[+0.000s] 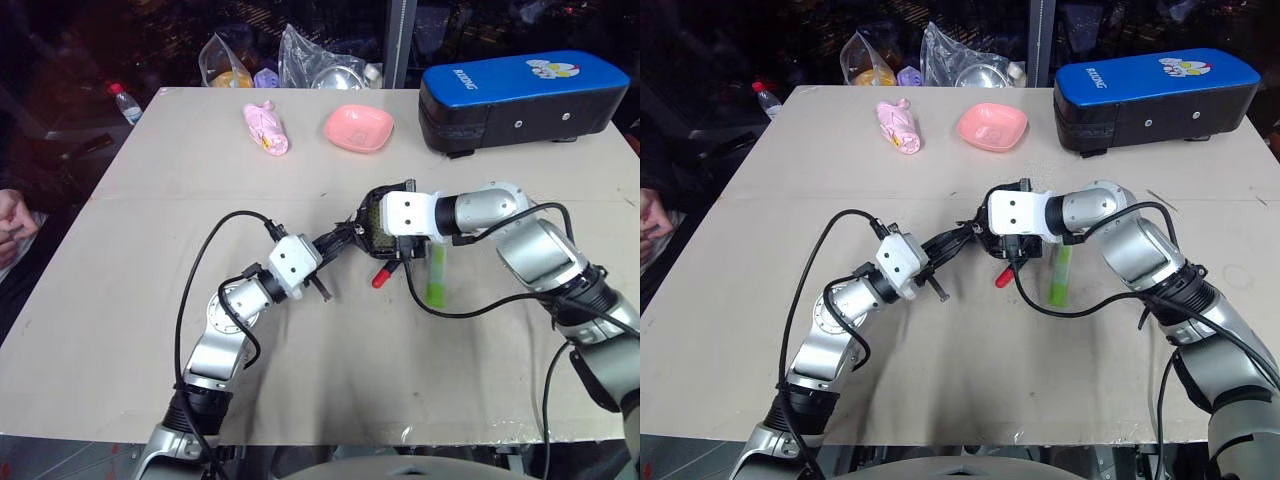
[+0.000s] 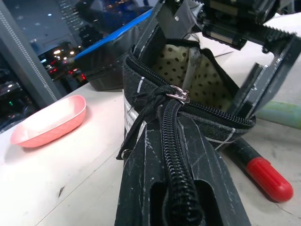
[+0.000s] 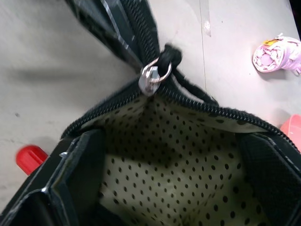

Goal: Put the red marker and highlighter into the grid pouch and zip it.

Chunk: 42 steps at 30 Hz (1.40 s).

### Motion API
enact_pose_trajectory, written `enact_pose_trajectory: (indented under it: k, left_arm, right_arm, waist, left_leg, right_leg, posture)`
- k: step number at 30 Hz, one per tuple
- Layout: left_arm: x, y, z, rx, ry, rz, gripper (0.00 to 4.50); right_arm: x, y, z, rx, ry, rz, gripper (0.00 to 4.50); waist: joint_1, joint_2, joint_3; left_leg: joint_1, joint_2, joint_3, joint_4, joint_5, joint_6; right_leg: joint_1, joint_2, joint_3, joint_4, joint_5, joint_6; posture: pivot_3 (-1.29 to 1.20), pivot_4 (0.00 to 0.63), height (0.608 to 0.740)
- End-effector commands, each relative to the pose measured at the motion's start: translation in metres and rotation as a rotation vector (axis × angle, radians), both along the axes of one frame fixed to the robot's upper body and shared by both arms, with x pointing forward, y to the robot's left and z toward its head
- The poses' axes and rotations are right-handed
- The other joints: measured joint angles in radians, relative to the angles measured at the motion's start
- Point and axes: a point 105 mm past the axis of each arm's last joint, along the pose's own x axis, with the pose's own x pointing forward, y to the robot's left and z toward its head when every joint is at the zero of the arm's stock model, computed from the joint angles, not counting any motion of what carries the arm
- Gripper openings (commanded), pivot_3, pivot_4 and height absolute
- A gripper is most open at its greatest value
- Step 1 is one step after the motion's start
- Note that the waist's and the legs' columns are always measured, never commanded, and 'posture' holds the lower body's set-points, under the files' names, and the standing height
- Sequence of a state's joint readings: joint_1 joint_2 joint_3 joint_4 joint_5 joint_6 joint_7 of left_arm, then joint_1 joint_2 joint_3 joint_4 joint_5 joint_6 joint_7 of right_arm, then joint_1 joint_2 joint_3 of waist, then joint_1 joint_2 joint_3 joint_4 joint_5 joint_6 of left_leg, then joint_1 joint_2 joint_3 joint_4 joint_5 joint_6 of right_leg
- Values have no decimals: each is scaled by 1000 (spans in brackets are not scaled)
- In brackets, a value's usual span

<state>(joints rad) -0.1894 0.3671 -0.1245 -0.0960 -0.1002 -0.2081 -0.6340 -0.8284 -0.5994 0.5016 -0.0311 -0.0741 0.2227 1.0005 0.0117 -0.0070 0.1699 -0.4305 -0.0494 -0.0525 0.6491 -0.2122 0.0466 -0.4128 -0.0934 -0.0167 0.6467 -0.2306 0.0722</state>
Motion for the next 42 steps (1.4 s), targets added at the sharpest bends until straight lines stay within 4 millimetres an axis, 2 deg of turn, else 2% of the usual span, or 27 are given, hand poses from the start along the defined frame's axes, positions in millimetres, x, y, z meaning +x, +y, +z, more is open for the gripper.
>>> enact_pose_trajectory:
  k: [1, 4, 6, 8, 11, 14, 17, 21, 26, 33, 37, 40, 41, 42]
  left_arm:
    - [2, 6, 15, -27, -61, 24, 0]
    - [2, 14, 13, -7, -63, 47, 0]
    - [1, 17, 12, 8, -64, 54, 0]
    - [0, 21, 11, 18, -64, 59, 0]
    - [0, 25, 11, 20, -64, 64, 0]
    - [1, 26, 12, 29, -67, 64, 0]
    - [1, 28, 13, 38, -71, 63, 0]
    - [0, 28, 13, 39, -71, 64, 0]
    - [-3, 26, 10, 36, -52, 51, 0]
    - [-1, 24, 10, 41, -51, 36, 0]
    - [0, 22, 10, 41, -50, 30, 0]
    - [0, 21, 10, 39, -51, 26, 0]
    - [0, 20, 10, 39, -50, 26, 0]
    - [0, 20, 10, 39, -50, 26, 0]
  right_arm:
    - [-1, 5, 17, 65, -43, 11, 4489]
    - [-6, -4, 49, 255, 42, -35, 4489]
    - [-15, -16, 57, 312, 113, -46, 4489]
    - [-29, -33, 50, 338, 259, -72, 4489]
    - [-42, -56, 32, 318, 384, -132, 4489]
    - [-36, -81, 7, 278, 454, -331, 4489]
    - [-31, -95, -11, 275, 464, -522, 4489]
    - [-37, -95, -29, 375, 439, -713, 4489]
    - [-56, -89, -45, 532, 459, -930, 4489]
    - [-67, -89, -53, 547, 432, -1065, 4489]
    - [-76, -84, -72, 586, 541, -1144, 4489]
    - [-81, -80, -81, 598, 603, -1166, 3750]
    - [-82, -79, -82, 597, 609, -1167, 3397]
    - [-82, -79, -83, 596, 610, -1170, 2790]
  waist:
    - [0, 0, 0]
    - [0, 0, 0]
    - [2, 0, 0]
    - [8, 0, 0]
    - [9, -1, 0]
    - [1, 0, 0]
    - [-1, 0, -1]
    - [3, 0, -1]
    - [4, 0, -1]
    - [2, 0, -1]
    - [2, 0, -1]
    - [1, 0, -1]
    - [0, 0, -1]
    - [0, 0, -2]
  left_leg:
    - [0, 0, 0, 0, 0, 0]
    - [0, 0, 0, 0, 0, 0]
    - [0, 0, -1, 0, 0, 0]
    - [-1, -1, -2, 0, -1, 1]
    - [-1, -1, -5, 0, -2, 4]
    - [-1, -1, -3, 0, -2, 4]
    - [0, -1, -2, 0, -2, 4]
    - [-1, 0, -3, 0, -2, 4]
    - [-1, -1, -3, 0, -2, 4]
    - [0, -1, -3, 2, -2, 4]
    - [0, -1, -4, 2, -2, 4]
    - [0, 0, -4, 2, -2, 3]
    - [1, 0, -4, 2, -2, 3]
    - [1, 0, -3, 2, -2, 3]
  right_leg:
    - [0, 0, 0, 0, 0, 0]
    - [0, 0, 0, 1, 0, 0]
    - [0, 0, 0, 1, 0, 0]
    - [0, -1, 0, 1, 0, 0]
    - [1, -3, -1, -1, 0, 0]
    - [1, -5, 0, -1, 0, 0]
    - [1, -6, -1, 0, 0, -1]
    - [0, -6, 0, 1, 0, -1]
    - [0, -3, 0, 1, 1, -1]
    - [0, -1, -1, 1, 1, -1]
    - [1, 0, -1, 2, 0, -1]
    - [1, 1, 0, 4, 0, -1]
    - [1, 1, 0, 4, 0, -1]
    - [1, 2, 0, 4, 0, -1]
  posture:
    - [0, 150, 726]
    - [0, 150, 726]
    - [0, 150, 726]
    - [0, 150, 726]
    - [0, 150, 726]
    - [0, 150, 726]
    - [0, 150, 726]
    - [0, 150, 726]
    - [0, 150, 726]
    - [0, 150, 726]
    - [0, 150, 726]
    - [0, 150, 726]
    - [0, 150, 726]
    - [0, 150, 726]
